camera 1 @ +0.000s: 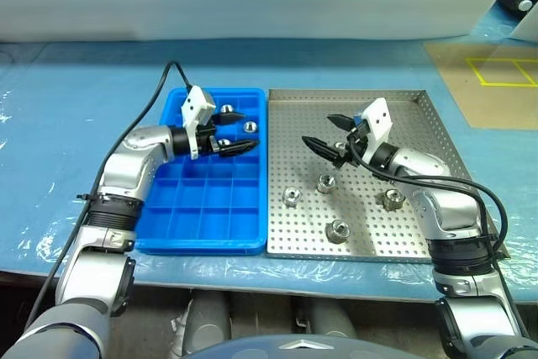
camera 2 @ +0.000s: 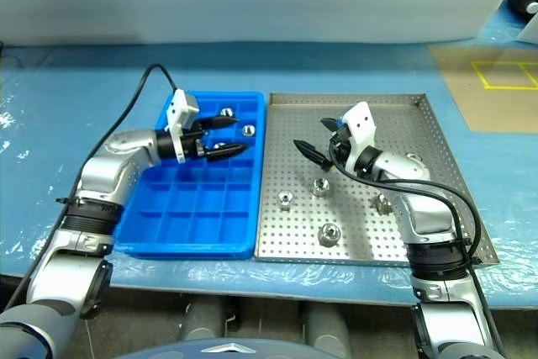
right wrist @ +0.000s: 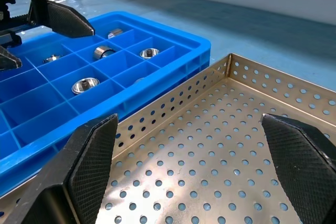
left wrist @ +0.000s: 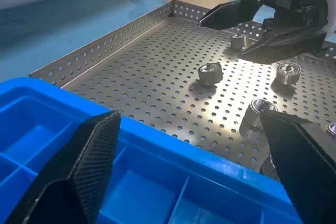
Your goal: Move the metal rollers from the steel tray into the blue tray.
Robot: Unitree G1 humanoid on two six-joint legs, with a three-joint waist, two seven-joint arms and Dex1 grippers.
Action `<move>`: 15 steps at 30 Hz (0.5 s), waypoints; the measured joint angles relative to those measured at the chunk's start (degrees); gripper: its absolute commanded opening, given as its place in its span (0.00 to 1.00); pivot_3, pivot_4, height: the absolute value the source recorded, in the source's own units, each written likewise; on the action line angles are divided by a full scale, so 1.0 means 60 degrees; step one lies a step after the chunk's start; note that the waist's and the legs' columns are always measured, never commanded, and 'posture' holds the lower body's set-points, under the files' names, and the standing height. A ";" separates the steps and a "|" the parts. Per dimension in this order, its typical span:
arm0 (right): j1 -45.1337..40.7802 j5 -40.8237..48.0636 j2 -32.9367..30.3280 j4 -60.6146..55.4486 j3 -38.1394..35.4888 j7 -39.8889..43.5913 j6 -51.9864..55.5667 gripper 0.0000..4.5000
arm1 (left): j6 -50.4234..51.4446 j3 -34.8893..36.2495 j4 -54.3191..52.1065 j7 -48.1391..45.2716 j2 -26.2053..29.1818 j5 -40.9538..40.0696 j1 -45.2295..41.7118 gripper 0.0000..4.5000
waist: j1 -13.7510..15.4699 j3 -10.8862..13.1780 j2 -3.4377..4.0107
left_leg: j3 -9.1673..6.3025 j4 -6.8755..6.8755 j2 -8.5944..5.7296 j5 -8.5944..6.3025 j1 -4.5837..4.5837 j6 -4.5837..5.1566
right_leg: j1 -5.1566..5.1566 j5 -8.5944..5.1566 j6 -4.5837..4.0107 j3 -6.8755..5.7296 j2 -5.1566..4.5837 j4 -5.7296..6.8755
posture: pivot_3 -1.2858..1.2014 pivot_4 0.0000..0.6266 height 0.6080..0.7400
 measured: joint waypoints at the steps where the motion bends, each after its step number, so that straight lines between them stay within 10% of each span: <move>1: 0.0000 -0.0002 0.0000 0.0000 0.0000 -0.0003 -0.0001 1.00 | -0.0015 -0.0010 0.0001 0.0003 0.0000 0.0009 0.0020 0.99 | 0.0000 0.0000 0.0000 | 0.0000 0.0000 0.0000 0.0000 -0.0001 0.0000 | 0.0000 0.0000 0.0000 0.0000 0.0000 -0.0001 | 0.44 0.24 1.00; 15: 0.0020 -0.0128 0.0020 0.0003 0.0003 -0.0117 -0.0045 1.00 | -0.0057 -0.0010 0.0004 0.0114 0.0009 0.0127 0.0054 0.99 | 0.0003 0.0000 0.0000 | 0.0000 0.0000 0.0000 0.0000 -0.0001 0.0000 | 0.0000 0.0000 0.0000 0.0000 0.0000 -0.0001 | 0.44 0.24 1.00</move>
